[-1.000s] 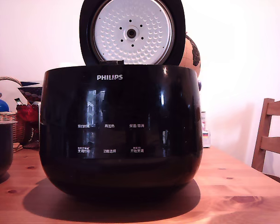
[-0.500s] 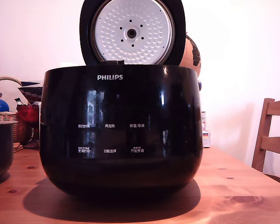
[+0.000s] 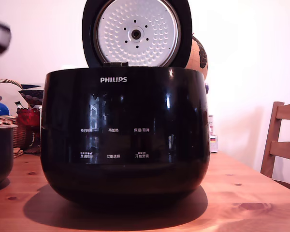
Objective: Pick up the metallic pot next to the rice cooker
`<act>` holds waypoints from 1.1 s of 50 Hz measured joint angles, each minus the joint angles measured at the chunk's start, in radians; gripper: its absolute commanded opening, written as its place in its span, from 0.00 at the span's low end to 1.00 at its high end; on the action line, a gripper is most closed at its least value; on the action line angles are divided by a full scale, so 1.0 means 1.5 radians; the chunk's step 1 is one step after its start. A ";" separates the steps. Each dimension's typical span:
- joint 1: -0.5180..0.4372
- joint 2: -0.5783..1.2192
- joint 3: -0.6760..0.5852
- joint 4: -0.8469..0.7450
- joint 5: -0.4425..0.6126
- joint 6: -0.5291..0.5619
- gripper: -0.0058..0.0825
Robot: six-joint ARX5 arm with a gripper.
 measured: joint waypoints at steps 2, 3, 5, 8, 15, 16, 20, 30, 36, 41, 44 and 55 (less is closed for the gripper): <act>0.000 0.005 0.000 0.001 0.000 0.000 0.44; 0.000 0.008 0.000 0.002 0.000 0.000 0.44; 0.000 0.011 0.000 0.007 0.000 0.000 0.44; 0.000 0.018 0.000 0.021 0.000 0.000 0.44; 0.000 0.044 0.000 0.033 0.001 0.000 0.44; 0.000 0.049 0.000 0.033 0.001 0.000 0.44; 0.000 0.068 0.000 0.034 0.000 0.000 0.44; 0.000 0.081 0.000 0.041 0.001 0.000 0.43; 0.000 0.081 0.000 0.043 0.001 0.000 0.30; 0.000 0.081 0.000 0.042 0.002 0.000 0.16; -0.001 0.081 0.000 0.040 0.002 0.000 0.08; -0.016 0.074 0.005 0.033 -0.013 0.002 0.04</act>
